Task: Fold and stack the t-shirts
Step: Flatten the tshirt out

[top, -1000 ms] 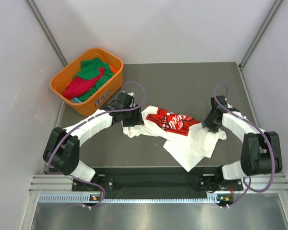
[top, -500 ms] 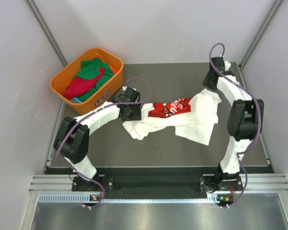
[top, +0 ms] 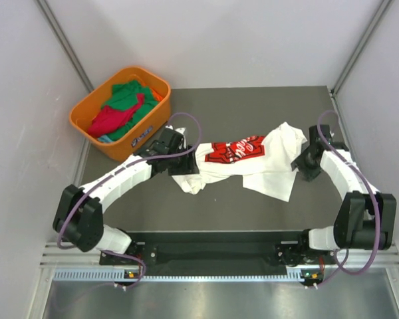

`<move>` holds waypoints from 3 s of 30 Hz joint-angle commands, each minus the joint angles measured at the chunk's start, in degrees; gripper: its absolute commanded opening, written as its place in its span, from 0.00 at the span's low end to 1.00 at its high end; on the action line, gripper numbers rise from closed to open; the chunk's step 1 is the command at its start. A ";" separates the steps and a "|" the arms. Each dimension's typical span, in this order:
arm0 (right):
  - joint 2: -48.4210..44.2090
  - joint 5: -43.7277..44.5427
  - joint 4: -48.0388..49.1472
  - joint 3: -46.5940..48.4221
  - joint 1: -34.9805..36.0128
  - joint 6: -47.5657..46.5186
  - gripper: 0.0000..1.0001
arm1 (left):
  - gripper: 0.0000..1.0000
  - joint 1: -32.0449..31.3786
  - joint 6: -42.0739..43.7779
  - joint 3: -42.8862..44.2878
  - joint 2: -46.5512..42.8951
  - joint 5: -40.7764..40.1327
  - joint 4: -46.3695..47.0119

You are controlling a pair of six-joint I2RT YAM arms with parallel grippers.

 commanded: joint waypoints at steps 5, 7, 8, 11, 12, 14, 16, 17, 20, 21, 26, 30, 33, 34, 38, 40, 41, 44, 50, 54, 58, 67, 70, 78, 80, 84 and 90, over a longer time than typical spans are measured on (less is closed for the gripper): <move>-7.92 -6.34 5.94 -15.86 -0.04 13.66 0.45 | 0.62 -0.14 -0.47 -3.13 -7.41 2.86 2.79; -7.65 -7.05 7.53 -17.73 -0.04 15.60 0.44 | 0.62 -0.14 -0.47 -3.13 -7.59 3.03 2.17; -7.57 -7.05 7.97 -18.87 -0.04 16.03 0.44 | 0.62 -0.14 -0.38 -3.13 -7.77 3.03 1.91; -7.57 -6.61 8.24 -20.28 0.04 17.62 0.43 | 0.62 -0.14 -0.64 -3.57 -8.47 2.60 1.99; -7.39 -6.35 8.15 -20.55 0.04 18.14 0.43 | 0.62 -0.14 -0.73 -3.66 -8.56 2.42 2.08; -7.13 -6.08 8.33 -21.34 0.04 18.94 0.43 | 0.62 -0.14 -0.99 -3.92 -8.65 2.24 2.26; -6.78 -5.47 9.29 -22.48 0.04 19.99 0.43 | 0.62 -0.14 -1.26 -4.18 -8.47 2.07 2.61; -6.51 -5.73 9.82 -22.74 0.04 20.08 0.43 | 0.62 -0.14 -1.17 -4.27 -8.04 2.07 2.52; -5.55 -5.99 10.09 -23.36 0.04 20.52 0.41 | 0.61 -0.14 -1.17 -4.01 -7.86 1.89 1.91; -5.55 -5.91 9.83 -23.54 0.04 20.78 0.39 | 0.61 -0.14 -1.17 -3.92 -7.94 1.37 1.73; -5.46 -3.80 9.73 -22.40 0.04 20.09 0.00 | 0.61 -0.14 -1.43 -4.10 -9.09 -2.06 1.12; -9.48 -0.03 6.67 -15.21 0.22 13.43 0.00 | 0.61 -0.14 -1.26 -3.22 -8.47 -1.71 0.59; -15.71 4.96 1.24 -4.93 0.22 8.33 0.00 | 0.61 -0.22 -0.47 -1.03 -8.12 -3.55 -1.16; -17.39 6.04 -0.01 0.49 0.22 7.44 0.00 | 0.61 -0.22 0.23 -0.24 -8.12 -4.86 -1.87; -23.55 7.46 -3.53 10.81 0.22 4.44 0.00 | 0.62 -0.22 1.99 5.29 -8.82 -10.23 -5.21; -25.75 5.27 -4.59 13.19 0.22 4.61 0.00 | 0.62 -0.22 2.43 6.27 -9.26 -9.54 -5.74; -26.46 3.34 -4.59 13.20 0.22 4.87 0.00 | 0.62 -0.31 2.43 6.27 -9.70 -7.97 -5.74; -29.18 0.17 -4.42 11.19 0.22 6.46 0.00 | 0.61 -1.19 1.30 3.04 -10.66 -3.57 -2.76; -32.26 -1.51 -3.10 7.93 0.22 7.43 0.00 | 0.60 -9.16 -2.66 -6.10 -10.06 -0.30 6.36; -32.09 -2.12 -2.66 7.84 0.22 6.72 0.00 | 0.59 -11.12 -4.07 -7.96 -6.11 -2.41 8.94; -32.35 -2.48 -2.48 7.58 0.22 6.28 0.00 | 0.59 -11.21 -5.03 -7.88 -3.03 -7.41 8.85; -32.88 -2.74 -0.99 6.00 0.22 5.93 0.00 | 0.59 -11.04 -4.77 -6.21 5.05 -12.79 11.30; -32.53 -3.09 -0.46 5.64 0.22 6.02 0.00 | 0.37 -11.03 -4.95 -4.20 7.51 -13.84 9.66; -29.63 7.88 -5.90 13.72 -1.45 3.21 0.00 | 0.00 -11.03 -9.07 1.45 -2.21 -27.63 -11.00; -29.01 11.21 -6.87 16.53 -2.32 2.77 0.00 | 0.00 -10.07 -12.50 -3.20 -7.05 -27.47 -12.50; -27.69 12.03 -6.88 19.09 -3.47 2.94 0.00 | 0.00 -9.72 -16.89 -10.77 -12.77 -23.08 -10.67; -29.53 5.09 -2.23 17.43 -3.47 3.47 0.00 | 0.46 -9.72 -16.39 -7.54 -14.01 -20.43 -13.21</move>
